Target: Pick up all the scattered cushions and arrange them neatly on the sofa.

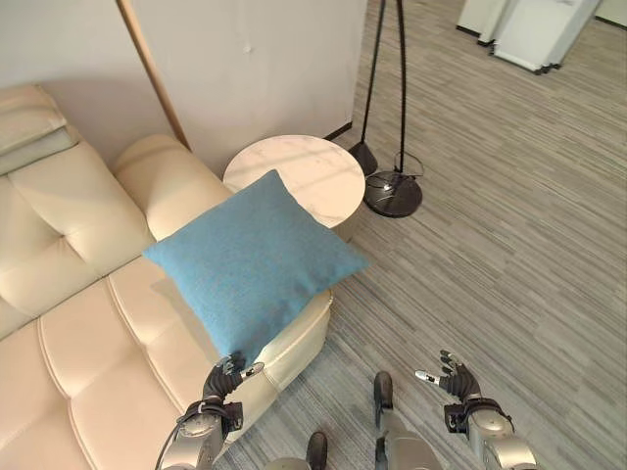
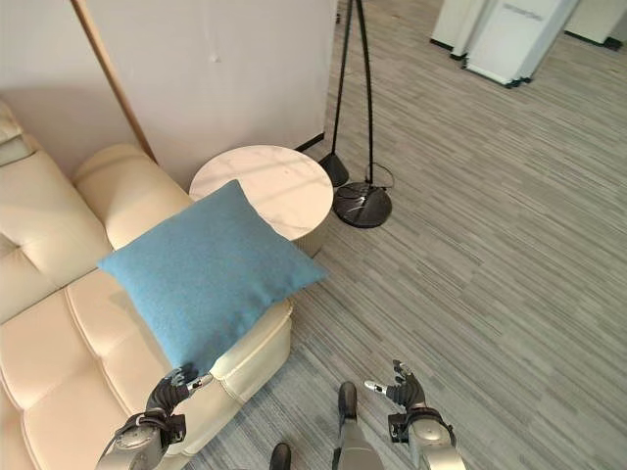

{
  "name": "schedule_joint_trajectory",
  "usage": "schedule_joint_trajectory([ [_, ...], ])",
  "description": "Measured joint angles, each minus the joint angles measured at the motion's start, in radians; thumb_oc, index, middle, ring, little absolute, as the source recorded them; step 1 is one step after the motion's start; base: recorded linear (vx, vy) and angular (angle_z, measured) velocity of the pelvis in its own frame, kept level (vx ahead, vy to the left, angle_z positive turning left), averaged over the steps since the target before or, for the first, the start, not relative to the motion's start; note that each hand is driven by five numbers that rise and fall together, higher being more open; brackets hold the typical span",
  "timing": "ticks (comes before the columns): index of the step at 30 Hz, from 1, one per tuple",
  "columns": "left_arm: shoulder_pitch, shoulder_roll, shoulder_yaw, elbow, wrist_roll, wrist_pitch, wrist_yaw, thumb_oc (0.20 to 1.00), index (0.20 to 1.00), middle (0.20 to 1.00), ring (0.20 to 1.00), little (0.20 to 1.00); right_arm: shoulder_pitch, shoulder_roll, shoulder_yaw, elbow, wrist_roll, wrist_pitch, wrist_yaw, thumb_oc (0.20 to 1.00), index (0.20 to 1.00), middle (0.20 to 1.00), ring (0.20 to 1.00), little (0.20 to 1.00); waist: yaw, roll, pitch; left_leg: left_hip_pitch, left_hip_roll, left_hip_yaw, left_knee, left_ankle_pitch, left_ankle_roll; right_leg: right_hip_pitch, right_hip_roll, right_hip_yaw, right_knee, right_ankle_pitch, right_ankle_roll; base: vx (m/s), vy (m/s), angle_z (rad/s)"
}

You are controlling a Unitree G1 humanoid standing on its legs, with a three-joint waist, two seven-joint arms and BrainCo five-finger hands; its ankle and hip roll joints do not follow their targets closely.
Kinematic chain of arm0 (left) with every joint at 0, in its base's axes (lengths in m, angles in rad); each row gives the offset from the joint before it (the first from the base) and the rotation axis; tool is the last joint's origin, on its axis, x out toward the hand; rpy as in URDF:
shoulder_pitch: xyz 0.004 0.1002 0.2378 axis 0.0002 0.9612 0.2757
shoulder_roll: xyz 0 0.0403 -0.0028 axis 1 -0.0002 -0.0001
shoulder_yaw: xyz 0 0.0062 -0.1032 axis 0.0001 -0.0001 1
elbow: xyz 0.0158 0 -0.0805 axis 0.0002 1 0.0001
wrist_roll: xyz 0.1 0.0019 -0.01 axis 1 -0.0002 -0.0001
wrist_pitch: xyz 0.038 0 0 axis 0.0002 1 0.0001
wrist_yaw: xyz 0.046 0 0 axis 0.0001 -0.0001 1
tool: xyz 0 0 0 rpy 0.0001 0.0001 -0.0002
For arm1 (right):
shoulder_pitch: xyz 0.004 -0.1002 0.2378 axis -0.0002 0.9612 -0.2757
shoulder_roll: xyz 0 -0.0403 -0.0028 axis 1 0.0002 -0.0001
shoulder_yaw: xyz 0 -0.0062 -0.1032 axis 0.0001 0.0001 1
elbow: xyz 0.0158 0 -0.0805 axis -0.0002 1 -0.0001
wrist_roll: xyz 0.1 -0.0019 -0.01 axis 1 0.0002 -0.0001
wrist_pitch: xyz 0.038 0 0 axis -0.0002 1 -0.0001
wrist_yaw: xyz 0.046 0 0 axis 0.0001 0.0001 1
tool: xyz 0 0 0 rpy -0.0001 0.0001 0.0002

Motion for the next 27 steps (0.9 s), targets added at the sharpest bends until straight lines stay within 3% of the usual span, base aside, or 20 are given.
schedule_joint_trajectory([
  [2, 0.008, 0.001, -0.003, -0.001, 0.000, 0.000, 0.002, 1.000, 1.000, 1.000, 1.000, 1.000, 0.024, 0.009, 0.001, 0.001, 0.001, 0.000, 0.001, 1.000, 1.000, 1.000, 1.000, 1.000, -0.016, -0.016, -0.009, 0.037, 0.002, -0.060, -0.003, -0.017, -0.005, 0.055, 0.013, 0.030, 0.004, 0.005, -0.012, 0.26, -0.190, 1.09],
  [3, 0.019, 0.000, 0.001, 0.001, -0.001, 0.000, 0.007, 1.000, 1.000, 1.000, 1.000, 1.000, 0.026, 0.011, 0.003, 0.010, 0.002, 0.000, 0.002, 1.000, 1.000, 1.000, 1.000, 1.000, -0.018, -0.032, -0.019, 0.061, 0.007, -0.085, -0.008, -0.034, -0.011, 0.087, 0.023, 0.035, 0.006, 0.044, -0.054, 0.22, -0.169, 0.79],
  [4, 0.038, -0.002, -0.001, -0.001, -0.001, 0.000, 0.010, 1.000, 1.000, 1.000, 1.000, 1.000, 0.010, 0.007, 0.001, 0.023, 0.002, -0.002, 0.001, 1.000, 1.000, 1.000, 1.000, 1.000, -0.009, -0.024, -0.026, 0.078, 0.030, -0.080, 0.003, -0.057, -0.028, 0.095, 0.044, 0.015, 0.017, 0.095, -0.113, 0.27, -0.249, 0.47],
  [6, 0.047, -0.009, 0.000, -0.003, -0.001, 0.000, 0.014, 1.000, 1.000, 1.000, 1.000, 1.000, -0.043, -0.007, 0.000, 0.021, 0.004, -0.006, 0.001, 1.000, 1.000, 1.000, 1.000, 1.000, -0.008, -0.002, -0.022, 0.058, 0.066, -0.028, 0.031, -0.063, -0.037, 0.105, 0.078, -0.013, 0.010, 0.081, -0.149, 0.32, -0.294, 0.50],
  [7, 0.025, -0.016, 0.014, 0.009, -0.017, 0.001, 0.025, 1.000, 1.000, 1.000, 1.000, 1.000, -0.064, -0.015, 0.000, 0.019, 0.022, -0.006, 0.000, 1.000, 1.000, 1.000, 1.000, 1.000, -0.004, -0.020, -0.012, -0.024, 0.059, -0.021, 0.214, -0.089, -0.079, 0.139, 0.076, -0.067, 0.007, 0.047, -0.174, 0.14, -0.156, 0.86],
  [8, 0.033, -0.014, 0.038, 0.005, -0.025, 0.001, 0.031, 1.000, 1.000, 1.000, 1.000, 1.000, -0.064, -0.013, 0.002, 0.006, 0.023, -0.007, 0.000, 1.000, 1.000, 1.000, 1.000, 1.000, 0.020, -0.051, -0.013, -0.074, 0.054, 0.010, 0.394, -0.092, -0.083, 0.186, 0.085, -0.077, 0.007, 0.019, -0.202, 0.13, -0.184, 0.78],
  [10, 0.042, -0.006, 0.038, 0.001, -0.040, 0.001, 0.038, 1.000, 1.000, 1.000, 1.000, 1.000, -0.069, -0.027, -0.001, -0.021, 0.037, -0.025, -0.001, 1.000, 1.000, 1.000, 1.000, 1.000, 0.042, -0.054, -0.014, -0.187, 0.063, 0.028, 0.608, -0.091, -0.097, 0.199, 0.104, -0.087, 0.011, -0.020, -0.257, 0.13, -0.156, 0.27],
  [11, 0.028, -0.002, 0.040, -0.002, -0.040, 0.000, 0.040, 1.000, 1.000, 1.000, 1.000, 1.000, -0.080, -0.035, -0.001, -0.027, 0.039, -0.026, -0.002, 1.000, 1.000, 1.000, 1.000, 1.000, 0.044, -0.059, -0.005, -0.270, 0.078, 0.071, 0.722, -0.083, -0.094, 0.201, 0.102, -0.115, 0.007, -0.028, -0.269, 0.15, -0.066, 0.61],
  [12, 0.007, 0.003, 0.047, -0.002, -0.040, 0.000, 0.041, 1.000, 1.000, 1.000, 1.000, 1.000, -0.092, -0.037, -0.002, -0.026, 0.039, -0.024, -0.005, 1.000, 1.000, 1.000, 1.000, 1.000, 0.043, -0.074, 0.012, -0.338, 0.112, 0.151, 0.759, -0.082, -0.088, 0.205, 0.096, -0.144, 0.006, -0.034, -0.277, 0.16, -0.038, 0.73],
  [13, 0.004, 0.007, 0.051, -0.007, -0.040, 0.000, 0.042, 1.000, 1.000, 1.000, 1.000, 1.000, -0.088, -0.036, 0.001, -0.025, 0.039, -0.022, -0.008, 1.000, 1.000, 1.000, 1.000, 1.000, 0.044, -0.084, 0.019, -0.348, 0.142, 0.203, 0.692, -0.082, -0.085, 0.215, 0.095, -0.162, 0.006, -0.038, -0.280, 0.16, -0.004, 0.72],
  [15, 0.004, 0.009, 0.056, -0.009, -0.040, 0.000, 0.042, 1.000, 1.000, 1.000, 1.000, 1.000, -0.083, -0.036, 0.001, -0.014, 0.039, -0.022, -0.010, 1.000, 1.000, 1.000, 1.000, 1.000, 0.042, -0.082, 0.028, -0.332, 0.193, 0.273, 0.437, -0.068, -0.093, 0.240, 0.100, -0.219, 0.006, -0.052, -0.271, 0.14, 0.038, 0.66],
  [17, -0.009, 0.010, 0.047, -0.009, -0.039, 0.000, 0.041, 1.000, 1.000, 1.000, 1.000, 1.000, -0.071, -0.037, 0.000, 0.005, 0.039, -0.022, -0.014, 1.000, 1.000, 1.000, 1.000, 1.000, 0.032, -0.079, 0.032, -0.315, 0.217, 0.336, 0.195, 0.005, -0.130, 0.254, 0.100, -0.289, 0.006, -0.071, -0.243, 0.12, 0.045, 0.73],
  [20, -0.033, 0.010, 0.033, -0.012, -0.039, 0.000, 0.039, 1.000, 1.000, 1.000, 1.000, 1.000, -0.050, -0.034, 0.003, 0.020, 0.039, -0.019, -0.020, 1.000, 1.000, 1.000, 1.000, 1.000, 0.000, -0.070, 0.032, -0.243, 0.234, 0.443, 0.062, 0.088, -0.161, 0.263, 0.112, -0.362, 0.007, -0.094, -0.211, 0.15, 0.105, 0.92],
  [21, -0.030, 0.006, 0.034, -0.013, -0.039, 0.001, 0.038, 1.000, 1.000, 1.000, 1.000, 1.000, -0.079, -0.034, 0.000, 0.020, 0.038, -0.022, -0.021, 1.000, 1.000, 1.000, 1.000, 1.000, 0.005, -0.063, 0.033, -0.168, 0.270, 0.441, 0.023, 0.091, -0.164, 0.267, 0.120, -0.359, 0.007, -0.087, -0.223, 0.25, 0.313, 0.47],
  [22, -0.032, -0.001, 0.035, -0.009, -0.038, 0.002, 0.032, 1.000, 1.000, 1.000, 1.000, 1.000, -0.087, -0.037, 0.000, 0.018, 0.038, -0.021, -0.021, 1.000, 1.000, 1.000, 1.000, 1.000, -0.002, -0.052, 0.039, -0.144, 0.265, 0.441, 0.003, 0.091, -0.164, 0.281, 0.119, -0.374, 0.007, -0.090, -0.219, 0.25, 0.356, 0.14],
  [25, -0.022, -0.024, 0.023, -0.002, -0.038, 0.005, 0.011, 1.000, 1.000, 1.000, 1.000, 1.000, -0.058, -0.039, 0.003, 0.014, 0.036, -0.021, -0.018, 1.000, 1.000, 1.000, 1.000, 1.000, -0.012, -0.002, 0.016, -0.092, 0.257, 0.438, -0.026, 0.098, -0.143, 0.318, 0.118, -0.394, 0.006, -0.112, -0.190, 0.10, 0.194, 0.25],
  [26, -0.016, -0.022, 0.024, -0.002, -0.038, 0.005, 0.008, 1.000, 1.000, 1.000, 1.000, 1.000, -0.047, -0.026, 0.005, 0.013, 0.029, -0.019, -0.013, 1.000, 1.000, 1.000, 1.000, 1.000, -0.004, -0.002, 0.010, -0.095, 0.227, 0.437, -0.026, 0.120, -0.105, 0.318, 0.089, -0.387, 0.007, -0.109, -0.161, 0.10, 0.318, 0.19],
  [27, -0.002, -0.021, 0.019, -0.002, -0.038, 0.005, 0.005, 1.000, 1.000, 1.000, 1.000, 1.000, -0.037, -0.016, 0.003, 0.011, 0.018, -0.018, -0.009, 1.000, 1.000, 1.000, 1.000, 1.000, -0.004, 0.001, 0.006, -0.093, 0.190, 0.434, -0.026, 0.103, -0.068, 0.295, 0.042, -0.386, 0.072, -0.124, -0.139, 0.07, 0.259, 0.13],
])
